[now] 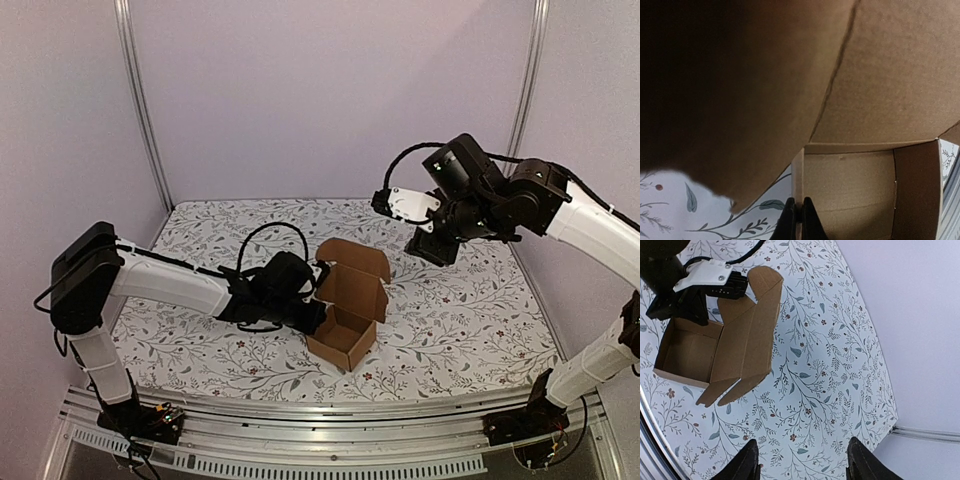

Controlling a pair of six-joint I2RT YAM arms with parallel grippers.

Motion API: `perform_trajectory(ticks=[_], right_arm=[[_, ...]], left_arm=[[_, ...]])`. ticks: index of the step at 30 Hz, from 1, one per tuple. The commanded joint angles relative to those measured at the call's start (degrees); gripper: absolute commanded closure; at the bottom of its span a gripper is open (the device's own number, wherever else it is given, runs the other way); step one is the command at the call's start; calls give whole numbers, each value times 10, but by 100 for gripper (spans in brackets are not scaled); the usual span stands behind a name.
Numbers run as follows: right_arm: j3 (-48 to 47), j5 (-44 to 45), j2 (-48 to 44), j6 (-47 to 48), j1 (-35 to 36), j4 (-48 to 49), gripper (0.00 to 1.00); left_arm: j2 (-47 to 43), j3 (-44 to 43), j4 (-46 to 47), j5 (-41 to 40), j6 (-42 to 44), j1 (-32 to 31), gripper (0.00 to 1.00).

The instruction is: Fold the paper box

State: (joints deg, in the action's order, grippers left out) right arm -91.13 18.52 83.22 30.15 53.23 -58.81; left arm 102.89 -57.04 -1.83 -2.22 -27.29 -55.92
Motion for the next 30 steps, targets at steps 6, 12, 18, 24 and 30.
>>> perform_trajectory(ticks=[6, 12, 18, 24, 30], right_arm=[[130, 17, -70, -183, -28, 175, 33], [204, -16, -74, -289, -42, 264, 29], [263, -24, -67, -351, -44, 347, 26], [264, -39, -41, -367, -46, 376, 26], [265, -64, -24, -383, -47, 387, 26]], left_arm=[[18, 13, 5, -95, -130, 1, 100], [33, -3, 8, -145, -169, -5, 96], [38, -25, -21, -190, -182, -23, 81], [15, -23, -19, -213, -172, -38, 73], [-25, -8, -7, -217, -167, -48, 69]])
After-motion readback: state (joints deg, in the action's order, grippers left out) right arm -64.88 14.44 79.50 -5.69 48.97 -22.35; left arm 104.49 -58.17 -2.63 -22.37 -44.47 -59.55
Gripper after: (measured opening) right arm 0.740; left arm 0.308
